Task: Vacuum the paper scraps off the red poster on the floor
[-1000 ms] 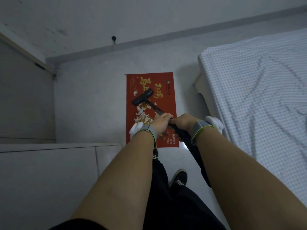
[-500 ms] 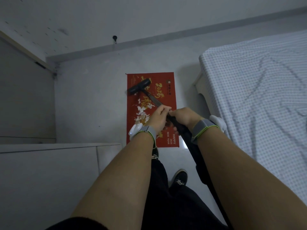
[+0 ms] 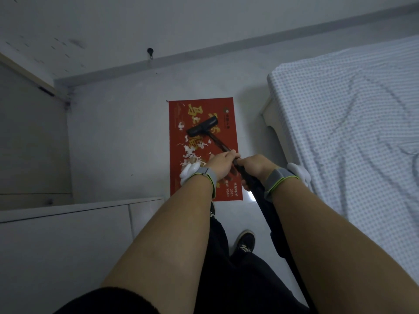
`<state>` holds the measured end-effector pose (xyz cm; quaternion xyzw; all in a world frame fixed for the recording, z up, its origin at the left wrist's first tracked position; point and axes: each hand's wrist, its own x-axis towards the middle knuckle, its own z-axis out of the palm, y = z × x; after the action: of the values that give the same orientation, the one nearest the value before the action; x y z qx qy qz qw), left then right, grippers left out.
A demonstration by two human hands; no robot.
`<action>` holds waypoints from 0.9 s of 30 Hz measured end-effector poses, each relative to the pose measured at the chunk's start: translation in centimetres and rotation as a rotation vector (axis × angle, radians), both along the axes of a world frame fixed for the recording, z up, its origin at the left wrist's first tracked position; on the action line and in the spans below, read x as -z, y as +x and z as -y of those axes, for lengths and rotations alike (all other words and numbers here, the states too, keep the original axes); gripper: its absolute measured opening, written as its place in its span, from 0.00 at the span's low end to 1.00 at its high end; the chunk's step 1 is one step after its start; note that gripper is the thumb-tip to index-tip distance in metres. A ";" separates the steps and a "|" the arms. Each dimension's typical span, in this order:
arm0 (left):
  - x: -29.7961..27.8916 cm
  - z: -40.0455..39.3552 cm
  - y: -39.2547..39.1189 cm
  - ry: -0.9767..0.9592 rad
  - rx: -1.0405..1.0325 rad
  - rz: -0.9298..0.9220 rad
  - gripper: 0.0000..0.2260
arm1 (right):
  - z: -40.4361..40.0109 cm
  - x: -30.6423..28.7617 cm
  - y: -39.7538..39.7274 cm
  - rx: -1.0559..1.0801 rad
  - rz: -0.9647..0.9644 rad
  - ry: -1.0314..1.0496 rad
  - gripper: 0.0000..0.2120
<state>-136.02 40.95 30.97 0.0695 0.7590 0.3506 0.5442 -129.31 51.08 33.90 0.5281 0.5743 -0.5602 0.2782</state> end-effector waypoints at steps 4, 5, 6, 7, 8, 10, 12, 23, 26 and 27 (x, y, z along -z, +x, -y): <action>-0.5 0.0 1.1 -0.030 -0.049 0.099 0.19 | 0.0 -0.5 1.6 -0.020 0.032 -0.009 0.20; -0.9 0.0 1.6 -0.039 -0.063 0.119 0.19 | -0.1 -0.9 2.2 -0.025 0.023 -0.012 0.19; -1.2 0.1 2.1 -0.041 -0.073 0.134 0.18 | -0.2 -1.2 2.7 -0.026 0.016 -0.015 0.19; -1.3 0.0 2.2 -0.044 -0.087 0.153 0.18 | -0.2 -1.3 2.7 -0.029 0.021 -0.017 0.18; -1.5 0.0 2.5 -0.047 -0.092 0.162 0.17 | -0.3 -1.4 3.1 -0.031 0.022 -0.016 0.18; -2.1 -0.1 3.5 -0.065 -0.081 0.152 0.18 | -0.3 -1.9 4.2 -0.047 0.013 -0.006 0.18; -2.3 -0.2 4.0 -0.083 -0.074 0.156 0.18 | -0.3 -2.1 4.7 -0.082 0.023 0.008 0.18; -3.6 -1.3 8.0 -0.101 0.146 0.054 0.14 | -1.4 -2.1 9.9 -0.085 -0.017 0.044 0.16; -3.7 -1.6 8.4 -0.028 0.194 0.028 0.16 | -1.7 -2.6 10.4 -0.065 -0.064 0.037 0.14; -3.7 -1.5 8.5 -0.007 0.155 0.029 0.17 | -1.8 -3.0 10.3 -0.068 -0.075 0.042 0.14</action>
<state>-127.54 42.49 34.67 0.1209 0.7445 0.3060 0.5809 -119.01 52.86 36.85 0.4927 0.6137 -0.5575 0.2642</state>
